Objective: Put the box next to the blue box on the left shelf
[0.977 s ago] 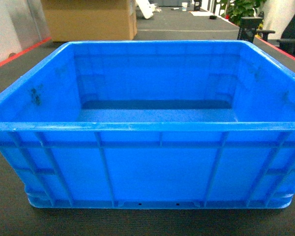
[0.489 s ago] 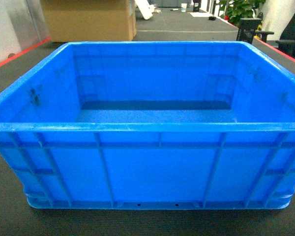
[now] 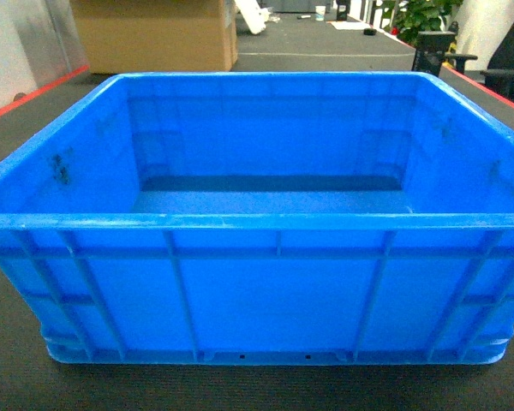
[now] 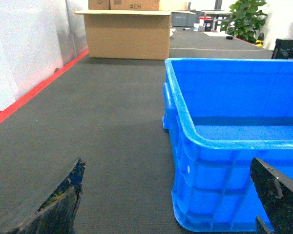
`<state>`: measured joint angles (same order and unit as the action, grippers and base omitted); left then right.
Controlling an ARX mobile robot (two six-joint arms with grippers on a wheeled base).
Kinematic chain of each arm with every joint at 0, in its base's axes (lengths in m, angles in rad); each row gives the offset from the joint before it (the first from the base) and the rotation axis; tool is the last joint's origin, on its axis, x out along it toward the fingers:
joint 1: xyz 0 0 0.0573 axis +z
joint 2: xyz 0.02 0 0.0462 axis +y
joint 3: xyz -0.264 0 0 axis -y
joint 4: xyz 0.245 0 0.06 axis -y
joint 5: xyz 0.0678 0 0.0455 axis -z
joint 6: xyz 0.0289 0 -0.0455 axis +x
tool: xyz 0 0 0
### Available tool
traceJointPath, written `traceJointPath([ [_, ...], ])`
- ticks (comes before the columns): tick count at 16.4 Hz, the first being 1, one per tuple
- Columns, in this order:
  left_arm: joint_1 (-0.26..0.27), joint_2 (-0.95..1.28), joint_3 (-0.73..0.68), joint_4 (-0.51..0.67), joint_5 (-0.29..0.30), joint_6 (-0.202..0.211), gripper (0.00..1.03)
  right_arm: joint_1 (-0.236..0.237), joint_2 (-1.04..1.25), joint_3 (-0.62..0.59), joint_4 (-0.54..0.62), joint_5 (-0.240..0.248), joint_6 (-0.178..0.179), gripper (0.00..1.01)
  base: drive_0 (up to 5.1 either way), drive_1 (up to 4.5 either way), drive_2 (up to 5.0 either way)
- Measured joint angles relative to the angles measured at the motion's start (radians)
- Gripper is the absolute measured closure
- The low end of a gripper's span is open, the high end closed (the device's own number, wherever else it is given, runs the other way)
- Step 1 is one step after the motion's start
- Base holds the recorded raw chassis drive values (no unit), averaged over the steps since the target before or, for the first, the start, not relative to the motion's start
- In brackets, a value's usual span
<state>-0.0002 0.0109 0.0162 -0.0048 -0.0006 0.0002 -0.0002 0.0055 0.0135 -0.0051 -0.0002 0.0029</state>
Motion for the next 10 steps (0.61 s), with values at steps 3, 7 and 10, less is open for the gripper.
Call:
traceJointPath([
  [3, 0.000, 0.000, 0.000, 0.000, 0.000, 0.000, 0.05, 0.000, 0.000, 0.000, 0.000, 0.000, 0.000, 0.03, 0.0, 0.00, 0.0],
  [7, 0.000, 0.000, 0.000, 0.000, 0.000, 0.000, 0.05, 0.000, 0.000, 0.000, 0.000, 0.000, 0.000, 0.03, 0.0, 0.00, 0.0],
  [10, 0.000, 0.000, 0.000, 0.000, 0.000, 0.000, 0.05, 0.000, 0.000, 0.000, 0.000, 0.000, 0.000, 0.03, 0.0, 0.00, 0.0],
])
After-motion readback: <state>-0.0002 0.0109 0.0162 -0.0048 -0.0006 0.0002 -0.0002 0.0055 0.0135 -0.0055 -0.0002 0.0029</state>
